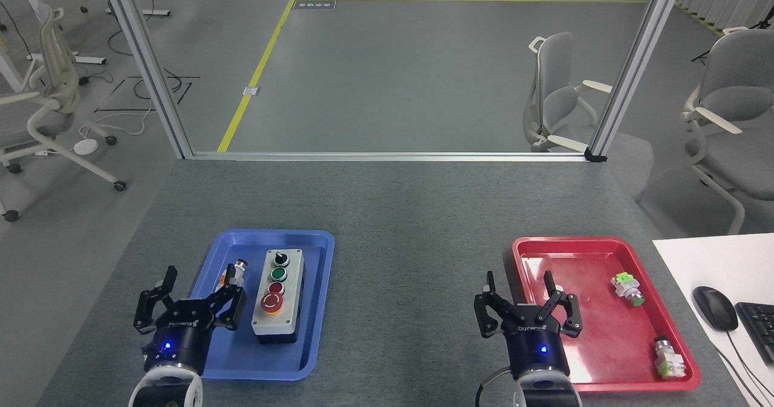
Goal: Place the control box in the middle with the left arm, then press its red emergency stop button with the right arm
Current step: 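Move the left gripper to the grey control box and grasp it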
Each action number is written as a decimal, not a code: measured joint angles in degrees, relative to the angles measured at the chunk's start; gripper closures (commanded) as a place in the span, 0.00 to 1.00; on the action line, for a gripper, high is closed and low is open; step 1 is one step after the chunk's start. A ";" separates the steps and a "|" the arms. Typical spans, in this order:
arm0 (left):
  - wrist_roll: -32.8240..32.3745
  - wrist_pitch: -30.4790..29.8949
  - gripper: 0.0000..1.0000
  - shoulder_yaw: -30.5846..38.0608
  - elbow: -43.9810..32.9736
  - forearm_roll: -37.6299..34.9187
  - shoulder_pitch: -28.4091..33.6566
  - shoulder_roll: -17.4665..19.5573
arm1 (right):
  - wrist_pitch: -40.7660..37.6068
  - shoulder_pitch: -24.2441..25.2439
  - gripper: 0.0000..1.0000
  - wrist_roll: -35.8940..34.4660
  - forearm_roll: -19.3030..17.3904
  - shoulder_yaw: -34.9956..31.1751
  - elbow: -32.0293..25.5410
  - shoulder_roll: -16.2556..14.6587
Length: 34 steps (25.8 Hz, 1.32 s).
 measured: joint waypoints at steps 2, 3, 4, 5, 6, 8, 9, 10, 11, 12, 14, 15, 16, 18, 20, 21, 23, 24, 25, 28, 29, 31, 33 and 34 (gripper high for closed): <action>0.19 0.11 0.01 0.03 -0.35 -0.05 -0.17 -0.62 | -0.39 0.01 0.02 0.00 0.64 -0.39 0.00 0.64; 0.46 0.17 0.01 0.05 -0.48 -0.06 -0.20 -0.97 | -0.50 0.02 0.02 0.00 0.83 -0.50 0.00 0.84; 0.72 0.23 0.01 0.09 -0.70 -0.04 -0.26 -1.47 | -0.63 0.02 0.02 0.00 0.95 -0.55 0.00 0.96; 0.94 0.26 0.01 0.13 -0.96 0.11 -0.28 -2.11 | -0.64 0.02 0.02 0.00 1.04 -0.63 0.00 1.07; 1.00 0.25 0.01 0.13 -1.30 0.27 -0.25 -2.86 | -0.71 0.02 0.02 0.00 1.08 -0.67 0.00 1.13; 1.17 -0.03 0.01 0.10 -2.33 0.61 0.12 -3.85 | -0.85 0.02 0.02 -0.06 1.11 -0.76 -0.01 1.21; 1.30 -0.15 0.01 0.07 -2.81 0.77 0.34 -4.22 | -0.85 0.02 0.02 -0.23 1.09 -0.81 0.00 1.22; 1.32 -0.37 0.01 -0.01 -3.16 0.87 0.62 -4.46 | -0.88 0.03 0.02 -0.37 1.01 -0.84 0.00 1.25; 1.33 -0.44 0.01 -0.07 -3.52 0.94 1.03 -4.61 | -0.90 0.02 0.02 -0.46 0.90 -0.86 0.00 1.26; 1.41 -0.50 0.01 -0.17 -3.79 0.97 1.58 -4.66 | -0.90 0.03 0.02 -0.52 0.76 -0.90 0.01 1.26; 1.51 -0.60 0.01 -0.43 -3.88 0.89 2.85 -4.71 | -0.91 0.02 0.02 -0.75 0.43 -0.95 0.01 1.27; 1.57 -0.61 0.01 -0.78 -3.70 0.68 3.49 -4.74 | -0.92 0.03 0.02 -0.92 0.14 -0.96 0.01 1.27; 1.63 -0.60 0.01 -1.34 -3.25 0.47 4.00 -4.78 | -0.94 0.03 0.02 -1.02 -0.14 -0.97 0.00 1.27; 1.63 -0.30 0.01 -3.01 -1.12 0.13 4.67 -4.86 | -0.95 0.02 0.02 -1.15 -0.89 -1.00 -0.03 1.28; 1.69 0.06 0.01 -4.08 2.15 -0.04 4.67 -5.01 | -1.03 0.00 0.02 -1.22 -1.51 -1.01 -0.04 1.28; 1.68 0.19 0.01 -4.46 3.87 -0.08 4.42 -5.09 | -1.03 -0.02 0.02 -1.25 -1.71 -1.01 -0.04 1.28; 1.74 0.44 0.01 -4.84 6.51 -0.11 3.93 -5.18 | -1.03 -0.02 0.02 -1.26 -1.94 -0.99 -0.03 1.28; 1.74 0.65 0.01 -4.95 7.44 -0.11 3.81 -5.19 | -1.03 -0.02 0.02 -1.27 -2.00 -0.98 -0.02 1.28; 1.77 0.82 0.01 -5.05 8.10 -0.11 3.68 -5.19 | -1.03 -0.01 0.02 -1.28 -2.04 -0.97 -0.01 1.28; 1.85 1.18 0.01 -5.17 9.07 -0.10 3.58 -5.27 | -1.03 0.00 0.02 -1.39 -2.11 -0.94 0.01 1.28; 1.87 1.21 0.01 -5.19 9.22 -0.10 3.54 -5.39 | -1.03 0.01 0.02 -1.48 -2.12 -0.93 0.03 1.28; 1.87 1.29 0.01 -5.26 9.35 -0.10 3.55 -5.69 | -1.03 0.01 0.02 -1.60 -2.14 -0.93 0.08 1.24; 1.87 1.33 0.01 -5.49 9.40 -0.09 3.54 -6.02 | -1.03 0.01 0.02 -1.76 -2.14 -0.93 0.18 1.22; 1.87 1.39 0.01 -5.72 9.41 -0.09 3.54 -6.19 | -1.03 0.02 0.02 -1.89 -2.14 -0.93 0.25 1.21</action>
